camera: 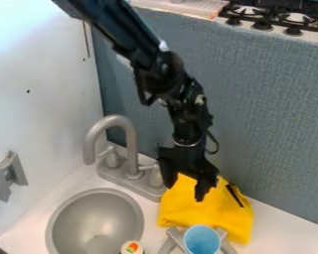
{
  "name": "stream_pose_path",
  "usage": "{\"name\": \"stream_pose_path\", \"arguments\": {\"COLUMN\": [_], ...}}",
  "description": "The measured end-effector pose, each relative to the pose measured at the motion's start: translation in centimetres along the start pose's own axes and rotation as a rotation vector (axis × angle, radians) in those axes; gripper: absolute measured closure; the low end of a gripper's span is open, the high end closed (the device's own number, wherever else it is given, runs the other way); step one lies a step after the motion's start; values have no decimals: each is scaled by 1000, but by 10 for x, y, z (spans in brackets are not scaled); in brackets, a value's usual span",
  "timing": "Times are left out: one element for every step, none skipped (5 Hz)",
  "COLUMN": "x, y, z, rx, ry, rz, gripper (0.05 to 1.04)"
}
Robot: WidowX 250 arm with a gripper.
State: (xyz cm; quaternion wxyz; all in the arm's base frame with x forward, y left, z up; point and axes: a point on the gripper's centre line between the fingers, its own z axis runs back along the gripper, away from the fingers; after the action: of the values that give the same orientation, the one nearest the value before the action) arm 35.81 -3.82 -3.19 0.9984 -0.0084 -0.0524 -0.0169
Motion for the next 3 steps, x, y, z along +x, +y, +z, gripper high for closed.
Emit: {"name": "stream_pose_path", "arguments": {"x": [1, 8, 16], "y": [6, 7, 6], "z": [-20, -38, -54], "rx": [7, 14, 7], "ry": [15, 2, -13], "rz": [3, 10, 59], "gripper": [83, 83, 83]}}
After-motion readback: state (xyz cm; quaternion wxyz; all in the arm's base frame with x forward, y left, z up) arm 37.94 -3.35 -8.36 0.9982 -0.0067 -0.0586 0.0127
